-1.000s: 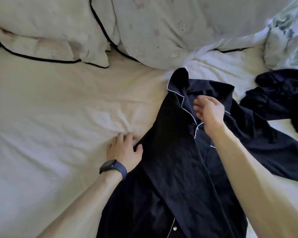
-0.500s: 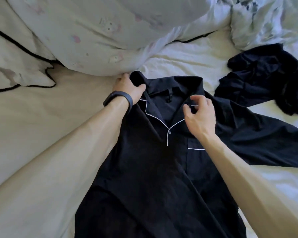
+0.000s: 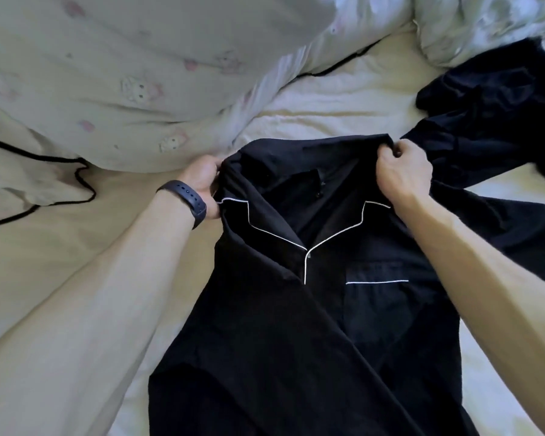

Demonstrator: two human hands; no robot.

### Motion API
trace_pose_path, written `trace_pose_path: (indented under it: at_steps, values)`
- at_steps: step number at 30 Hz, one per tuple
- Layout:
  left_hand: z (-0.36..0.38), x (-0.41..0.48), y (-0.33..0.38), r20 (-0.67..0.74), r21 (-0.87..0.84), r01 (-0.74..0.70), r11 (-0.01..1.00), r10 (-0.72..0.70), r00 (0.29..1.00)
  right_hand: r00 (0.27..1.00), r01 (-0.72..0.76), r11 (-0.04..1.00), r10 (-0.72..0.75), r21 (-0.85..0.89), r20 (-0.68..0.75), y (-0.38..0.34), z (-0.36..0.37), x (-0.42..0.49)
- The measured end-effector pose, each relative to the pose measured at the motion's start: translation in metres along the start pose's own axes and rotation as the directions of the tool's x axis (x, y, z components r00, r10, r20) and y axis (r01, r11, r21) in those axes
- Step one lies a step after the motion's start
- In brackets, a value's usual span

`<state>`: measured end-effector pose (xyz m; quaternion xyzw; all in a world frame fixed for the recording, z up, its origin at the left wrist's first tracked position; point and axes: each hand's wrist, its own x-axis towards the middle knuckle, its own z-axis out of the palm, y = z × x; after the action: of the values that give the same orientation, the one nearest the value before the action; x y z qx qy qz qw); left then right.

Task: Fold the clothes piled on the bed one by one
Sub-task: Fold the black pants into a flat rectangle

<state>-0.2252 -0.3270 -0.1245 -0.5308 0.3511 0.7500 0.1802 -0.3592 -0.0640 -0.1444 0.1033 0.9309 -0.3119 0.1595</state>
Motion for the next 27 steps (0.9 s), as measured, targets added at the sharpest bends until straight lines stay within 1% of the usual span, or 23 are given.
trace_pose_path:
  at_steps: [2,3,4,5,6,7,8,10,12,13,14,15,16,17,18,19,20,21,22,23,24,26,27]
  values:
    - [0.006,0.000,0.006,-0.031,0.030,0.005,1.000,-0.004,1.000,1.000,-0.017,1.000,0.017,-0.001,0.006,0.013,-0.009,-0.003]
    - [0.011,0.001,0.009,-0.070,0.063,-0.015,0.998,0.019,0.997,0.999,-0.023,1.000,0.023,-0.017,0.024,0.019,-0.013,-0.003]
    - [0.014,0.003,0.011,-0.126,0.157,-0.057,0.986,0.077,0.989,0.998,-0.026,0.999,0.028,-0.040,0.056,0.023,-0.017,-0.004]
    - [0.015,0.009,0.012,-0.176,0.322,-0.103,0.941,0.166,0.970,0.995,-0.021,0.998,0.027,-0.065,0.094,0.026,-0.020,-0.004]
    - [0.016,0.014,0.012,-0.215,0.517,-0.128,0.846,0.273,0.938,0.991,-0.010,0.996,0.021,-0.088,0.131,0.028,-0.021,-0.004]
    - [0.015,0.018,0.007,-0.238,0.680,-0.139,0.720,0.395,0.887,0.987,0.016,0.994,0.002,-0.110,0.159,0.029,-0.023,-0.005]
    - [0.014,0.019,0.000,-0.240,0.771,-0.139,0.622,0.485,0.841,0.984,0.059,0.989,-0.035,-0.134,0.177,0.029,-0.023,-0.005]
    - [0.011,0.013,-0.018,-0.227,0.862,-0.144,0.486,0.624,0.747,0.976,0.162,0.966,-0.127,-0.200,0.174,0.026,-0.023,-0.005]
    - [0.010,0.007,-0.037,-0.197,0.943,-0.089,0.320,0.754,0.627,0.968,0.235,0.926,-0.197,-0.296,0.153,0.023,-0.021,-0.002]
    - [0.012,0.004,-0.042,-0.152,0.976,-0.046,0.214,0.812,0.563,0.965,0.255,0.907,-0.214,-0.336,0.154,0.021,-0.020,0.000]
    - [0.014,0.001,-0.043,-0.110,0.992,0.002,0.129,0.836,0.538,0.962,0.264,0.894,-0.219,-0.361,0.163,0.019,-0.018,0.003]
    - [0.017,0.000,-0.041,-0.084,0.996,0.031,0.080,0.835,0.544,0.961,0.267,0.891,-0.218,-0.367,0.170,0.017,-0.016,0.006]
    - [0.019,0.001,-0.037,-0.084,0.996,0.028,0.082,0.821,0.565,0.962,0.262,0.899,-0.216,-0.351,0.166,0.016,-0.014,0.009]
    - [0.023,0.004,-0.033,-0.113,0.991,0.008,0.135,0.795,0.596,0.967,0.246,0.916,-0.210,-0.315,0.146,0.015,-0.013,0.011]
    - [0.026,0.006,-0.028,-0.170,0.966,-0.047,0.255,0.757,0.631,0.973,0.224,0.938,-0.199,-0.265,0.119,0.013,-0.012,0.012]
    - [0.030,0.009,-0.024,-0.234,0.901,-0.118,0.418,0.696,0.680,0.978,0.199,0.959,-0.182,-0.202,0.099,0.012,-0.012,0.014]
    - [0.034,0.012,-0.020,-0.285,0.782,-0.180,0.597,0.598,0.749,0.983,0.171,0.976,-0.159,-0.137,0.093,0.012,-0.011,0.014]
    - [0.039,0.013,-0.018,-0.301,0.642,-0.207,0.738,0.491,0.818,0.986,0.145,0.986,-0.136,-0.087,0.099,0.011,-0.010,0.012]
    - [0.041,0.011,-0.020,-0.292,0.529,-0.208,0.823,0.406,0.866,0.987,0.134,0.989,-0.127,-0.063,0.100,0.010,-0.010,0.006]
    - [0.042,0.010,-0.024,-0.271,0.468,-0.222,0.856,0.378,0.885,0.987,0.144,0.988,-0.139,-0.054,0.083,0.010,-0.010,-0.005]
    - [0.039,0.008,-0.030,-0.266,0.448,-0.267,0.853,0.413,0.871,0.984,0.174,0.984,-0.172,-0.032,0.051,0.010,-0.010,-0.020]
    - [0.025,-0.003,-0.049,-0.313,0.497,-0.381,0.780,0.571,0.759,0.963,0.267,0.962,-0.269,0.065,0.020,0.011,-0.008,-0.064]
    - [0.015,-0.014,-0.064,-0.321,0.547,-0.410,0.730,0.635,0.703,0.949,0.298,0.948,-0.307,0.110,0.070,0.014,-0.004,-0.088]
